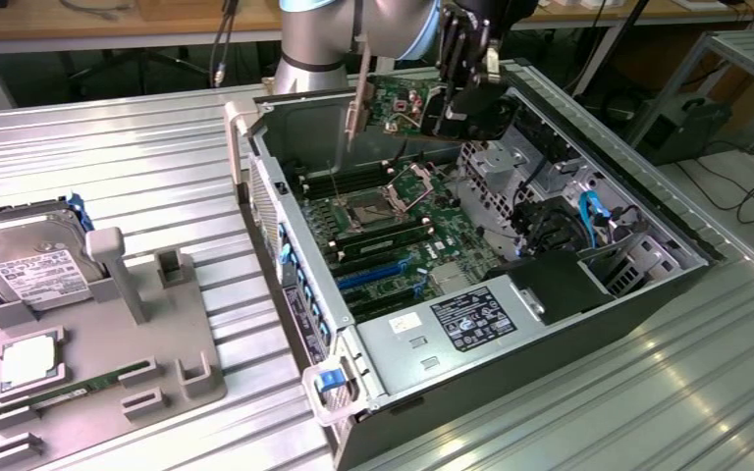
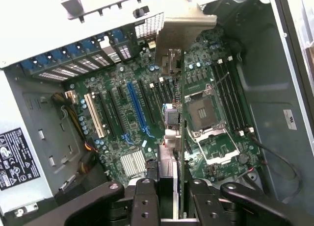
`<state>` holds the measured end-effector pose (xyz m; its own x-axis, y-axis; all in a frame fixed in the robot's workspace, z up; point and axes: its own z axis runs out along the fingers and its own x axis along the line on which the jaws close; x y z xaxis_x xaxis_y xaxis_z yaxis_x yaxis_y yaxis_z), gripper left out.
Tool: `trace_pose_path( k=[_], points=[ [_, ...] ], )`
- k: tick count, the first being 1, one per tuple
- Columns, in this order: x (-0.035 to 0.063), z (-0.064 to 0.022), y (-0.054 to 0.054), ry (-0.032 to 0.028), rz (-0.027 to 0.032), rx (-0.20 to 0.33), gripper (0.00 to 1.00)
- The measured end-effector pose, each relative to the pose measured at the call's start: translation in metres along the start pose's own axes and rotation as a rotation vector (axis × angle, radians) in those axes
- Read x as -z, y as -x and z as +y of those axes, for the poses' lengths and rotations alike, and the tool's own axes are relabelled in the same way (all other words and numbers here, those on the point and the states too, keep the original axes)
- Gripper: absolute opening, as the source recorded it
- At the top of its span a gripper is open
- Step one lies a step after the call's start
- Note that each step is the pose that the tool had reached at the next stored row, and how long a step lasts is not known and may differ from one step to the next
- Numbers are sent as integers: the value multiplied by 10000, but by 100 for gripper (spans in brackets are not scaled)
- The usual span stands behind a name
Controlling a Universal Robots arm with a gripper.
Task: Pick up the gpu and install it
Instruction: 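Insert the gpu into the slot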
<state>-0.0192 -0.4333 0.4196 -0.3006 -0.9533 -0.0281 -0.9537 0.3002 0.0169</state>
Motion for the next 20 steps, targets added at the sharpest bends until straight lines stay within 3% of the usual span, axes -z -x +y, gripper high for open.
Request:
trace_pose_path(
  k=[5, 12, 13, 16, 17, 20],
  points=[
    [-25, -1, -1, -72, -17, 443, 28],
    [-65, -1, -2, -71, -13, 1606, 28],
    [-66, -1, -3, -119, -21, 1662, 28],
    [-70, 0, -3, -380, -81, 1757, 28],
    [-75, 0, -2, -441, -97, 1815, 28],
    [-100, 0, -4, -432, -119, 2144, 28]
  ],
)
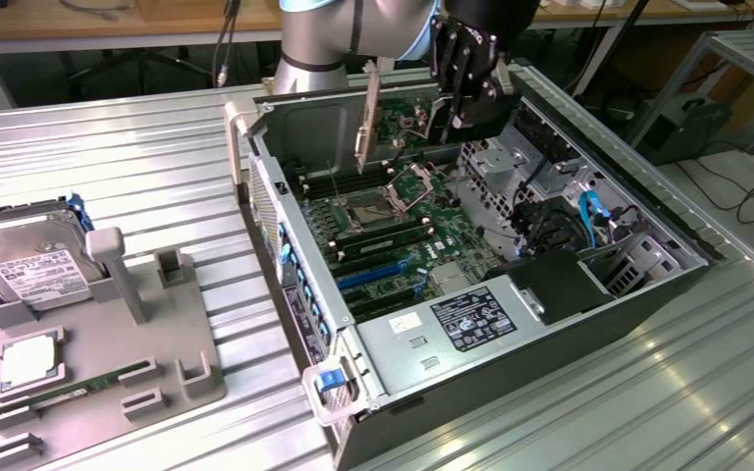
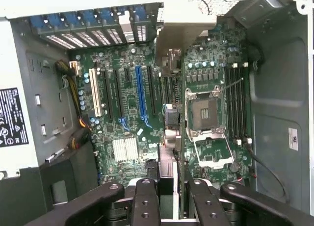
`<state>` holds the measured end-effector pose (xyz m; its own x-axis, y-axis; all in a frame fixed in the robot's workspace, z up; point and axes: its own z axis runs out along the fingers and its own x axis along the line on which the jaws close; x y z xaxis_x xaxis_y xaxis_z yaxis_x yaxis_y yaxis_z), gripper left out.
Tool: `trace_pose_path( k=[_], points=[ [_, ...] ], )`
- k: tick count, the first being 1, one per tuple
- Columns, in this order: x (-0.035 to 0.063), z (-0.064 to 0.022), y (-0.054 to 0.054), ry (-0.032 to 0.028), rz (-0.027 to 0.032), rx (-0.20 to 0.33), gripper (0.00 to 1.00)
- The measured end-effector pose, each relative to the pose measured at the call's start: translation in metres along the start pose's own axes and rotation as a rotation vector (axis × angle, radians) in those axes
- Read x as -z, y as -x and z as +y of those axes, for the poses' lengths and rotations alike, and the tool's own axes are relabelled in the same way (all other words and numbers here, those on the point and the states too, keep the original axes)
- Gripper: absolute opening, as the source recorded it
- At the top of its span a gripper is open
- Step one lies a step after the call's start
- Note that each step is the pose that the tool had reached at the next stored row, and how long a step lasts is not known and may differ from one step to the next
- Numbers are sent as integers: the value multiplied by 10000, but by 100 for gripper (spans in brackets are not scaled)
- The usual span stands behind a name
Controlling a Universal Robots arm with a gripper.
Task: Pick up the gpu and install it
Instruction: 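Insert the gpu into the slot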
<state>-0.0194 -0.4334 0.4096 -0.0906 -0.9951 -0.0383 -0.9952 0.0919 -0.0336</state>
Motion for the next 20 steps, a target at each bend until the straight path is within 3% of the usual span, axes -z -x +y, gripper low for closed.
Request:
trace_pose_path(
  k=[3, 5, 7, 9, 11, 20],
  points=[
    [-19, 0, -2, 13, -54, 213, 28],
    [-43, 1, -5, 21, -122, 237, 28],
    [-53, 1, -6, 30, -231, 242, 28],
    [-66, 2, -7, 41, -386, 236, 28],
    [-82, 3, -8, 48, -483, 232, 28],
    [-155, 5, -15, 51, -490, 245, 28]
  ],
)
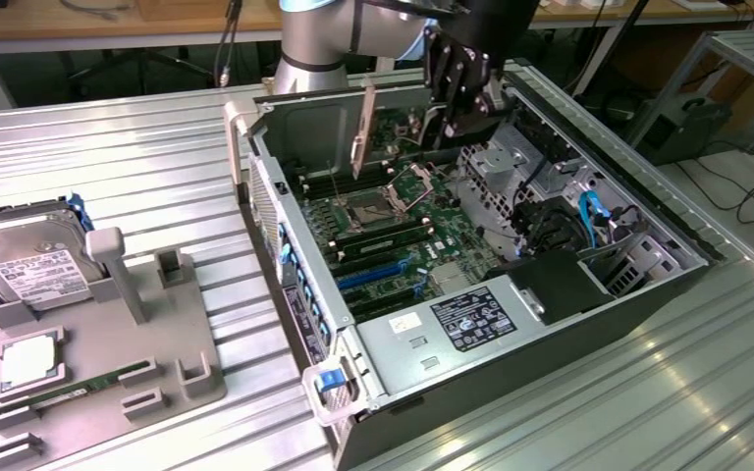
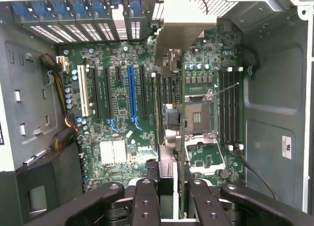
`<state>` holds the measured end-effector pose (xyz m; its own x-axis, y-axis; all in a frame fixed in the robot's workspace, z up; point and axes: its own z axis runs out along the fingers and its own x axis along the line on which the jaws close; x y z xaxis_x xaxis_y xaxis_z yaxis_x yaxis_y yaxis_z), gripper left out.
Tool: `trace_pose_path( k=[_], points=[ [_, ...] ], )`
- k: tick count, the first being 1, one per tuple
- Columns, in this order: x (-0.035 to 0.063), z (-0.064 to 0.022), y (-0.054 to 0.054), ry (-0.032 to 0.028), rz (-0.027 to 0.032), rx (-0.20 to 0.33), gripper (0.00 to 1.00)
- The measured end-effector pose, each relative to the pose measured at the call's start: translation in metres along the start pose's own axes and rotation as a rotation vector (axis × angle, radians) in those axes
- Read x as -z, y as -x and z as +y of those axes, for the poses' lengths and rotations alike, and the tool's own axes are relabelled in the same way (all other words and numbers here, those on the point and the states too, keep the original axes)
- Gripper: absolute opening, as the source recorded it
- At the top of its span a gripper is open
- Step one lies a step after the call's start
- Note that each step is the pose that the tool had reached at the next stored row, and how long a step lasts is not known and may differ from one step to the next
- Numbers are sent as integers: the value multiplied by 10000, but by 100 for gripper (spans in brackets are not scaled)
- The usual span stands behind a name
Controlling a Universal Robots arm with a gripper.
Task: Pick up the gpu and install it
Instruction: 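Insert the gpu into the slot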
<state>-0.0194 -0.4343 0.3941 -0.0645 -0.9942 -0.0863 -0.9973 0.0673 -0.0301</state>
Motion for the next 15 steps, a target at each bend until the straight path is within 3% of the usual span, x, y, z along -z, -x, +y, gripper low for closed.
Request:
trace_pose_path(
  k=[8, 15],
  points=[
    [-139, 11, -12, 3, 1, -3, 28],
    [-159, 28, -34, 17, -6, 110, 28]
  ],
)
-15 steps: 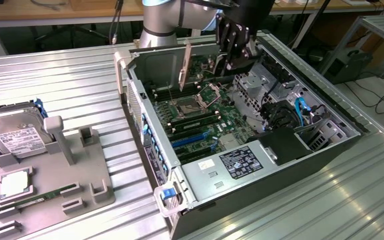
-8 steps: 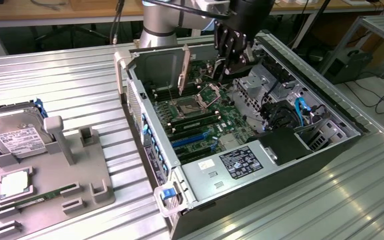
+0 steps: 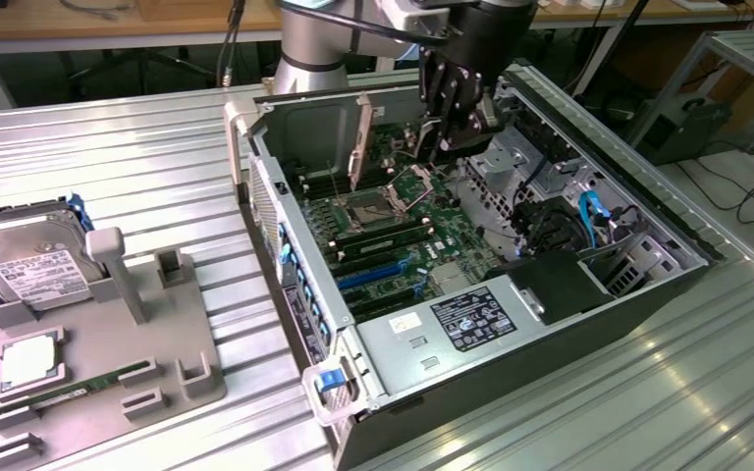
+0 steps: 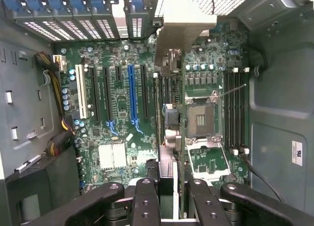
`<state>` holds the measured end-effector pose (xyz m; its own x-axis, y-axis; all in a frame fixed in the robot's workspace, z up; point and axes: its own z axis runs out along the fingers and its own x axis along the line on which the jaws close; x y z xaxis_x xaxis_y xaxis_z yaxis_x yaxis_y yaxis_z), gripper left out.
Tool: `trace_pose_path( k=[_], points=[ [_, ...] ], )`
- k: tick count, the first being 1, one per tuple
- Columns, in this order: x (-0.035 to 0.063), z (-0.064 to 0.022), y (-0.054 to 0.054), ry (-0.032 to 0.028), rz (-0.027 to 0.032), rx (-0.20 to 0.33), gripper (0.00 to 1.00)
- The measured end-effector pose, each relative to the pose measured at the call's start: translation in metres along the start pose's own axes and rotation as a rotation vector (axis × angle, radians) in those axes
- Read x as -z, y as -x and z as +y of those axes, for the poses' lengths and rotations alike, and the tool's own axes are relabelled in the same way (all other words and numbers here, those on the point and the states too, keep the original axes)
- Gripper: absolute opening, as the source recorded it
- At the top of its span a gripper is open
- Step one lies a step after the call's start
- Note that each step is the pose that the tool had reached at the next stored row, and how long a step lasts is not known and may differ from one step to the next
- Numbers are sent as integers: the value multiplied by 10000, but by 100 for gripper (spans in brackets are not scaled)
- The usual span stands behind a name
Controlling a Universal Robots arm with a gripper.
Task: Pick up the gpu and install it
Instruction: 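Insert the gpu into the slot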
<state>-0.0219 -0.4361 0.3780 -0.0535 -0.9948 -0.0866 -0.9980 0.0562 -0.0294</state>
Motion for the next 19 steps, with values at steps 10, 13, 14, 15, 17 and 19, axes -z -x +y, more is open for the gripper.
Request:
trace_pose_path(
  k=[10, 13, 14, 15, 17, 19],
  points=[
    [-50, 9, -71, 9, 14, 84, 28],
    [-104, 26, -80, 33, 12, 226, 28],
    [-129, 33, -83, 35, 10, 249, 28],
    [-146, 40, -85, 35, 10, 253, 28],
    [-177, 72, -89, 33, 10, 253, 28],
    [-201, 101, -93, 25, 10, 246, 28]
  ],
)
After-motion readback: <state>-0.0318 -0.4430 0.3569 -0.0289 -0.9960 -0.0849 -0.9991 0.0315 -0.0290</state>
